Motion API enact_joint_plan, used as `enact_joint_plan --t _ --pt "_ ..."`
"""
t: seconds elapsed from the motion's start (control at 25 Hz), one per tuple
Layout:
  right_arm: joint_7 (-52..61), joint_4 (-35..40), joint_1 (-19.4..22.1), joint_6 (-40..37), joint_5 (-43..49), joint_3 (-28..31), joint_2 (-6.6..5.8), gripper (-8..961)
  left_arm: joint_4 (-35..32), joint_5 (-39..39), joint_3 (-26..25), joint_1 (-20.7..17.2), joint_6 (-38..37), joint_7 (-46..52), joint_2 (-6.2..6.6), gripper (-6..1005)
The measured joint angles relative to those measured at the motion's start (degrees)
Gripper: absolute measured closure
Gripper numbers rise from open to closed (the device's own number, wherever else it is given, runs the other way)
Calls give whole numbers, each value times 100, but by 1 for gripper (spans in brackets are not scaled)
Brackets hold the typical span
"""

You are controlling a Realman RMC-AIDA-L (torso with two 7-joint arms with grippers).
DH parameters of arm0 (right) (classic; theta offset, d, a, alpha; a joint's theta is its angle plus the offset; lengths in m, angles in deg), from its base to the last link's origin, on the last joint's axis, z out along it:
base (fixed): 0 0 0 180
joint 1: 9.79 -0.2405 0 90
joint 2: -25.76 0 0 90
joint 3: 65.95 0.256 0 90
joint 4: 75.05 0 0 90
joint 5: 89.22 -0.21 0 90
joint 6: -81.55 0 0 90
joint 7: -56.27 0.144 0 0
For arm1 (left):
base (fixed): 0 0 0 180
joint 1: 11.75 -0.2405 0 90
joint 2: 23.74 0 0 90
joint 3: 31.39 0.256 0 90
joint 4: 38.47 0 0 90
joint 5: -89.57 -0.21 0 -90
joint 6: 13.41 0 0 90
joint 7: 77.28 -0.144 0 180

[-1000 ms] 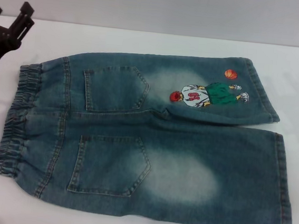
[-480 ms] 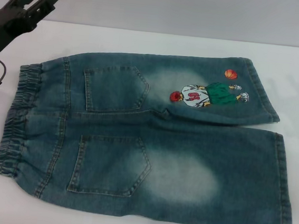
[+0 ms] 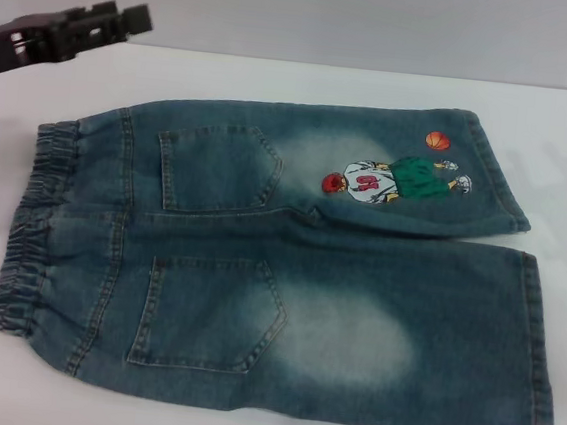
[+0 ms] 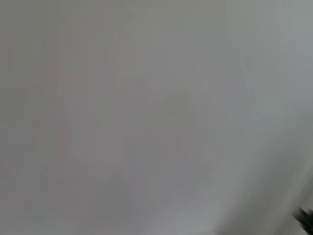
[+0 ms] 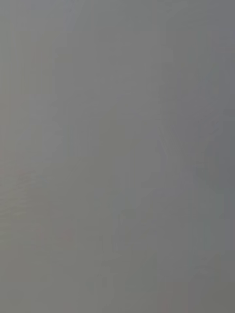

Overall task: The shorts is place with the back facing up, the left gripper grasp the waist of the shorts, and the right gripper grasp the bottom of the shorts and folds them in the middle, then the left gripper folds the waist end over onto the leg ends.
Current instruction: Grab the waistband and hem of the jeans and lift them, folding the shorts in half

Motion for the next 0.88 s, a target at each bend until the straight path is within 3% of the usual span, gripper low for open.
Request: enact_joint_plan --t 0.08,0.12,0.4,0.88 --pt "1 -3 0 0 0 0 0 385 -115 -850 -510 9 -625 693 209 159" --pt "1 -5 0 0 0 0 0 385 -115 -850 -510 9 -625 693 209 159" --pt "-29 -21 -29 3 1 110 -17 385 -147 -2887 -1792 -98 -1699 1655 351 160" --pt "-52 -48 -144 162 2 245 -52 385 -154 -4190 -2133 -408 -1963 2145 410 161"
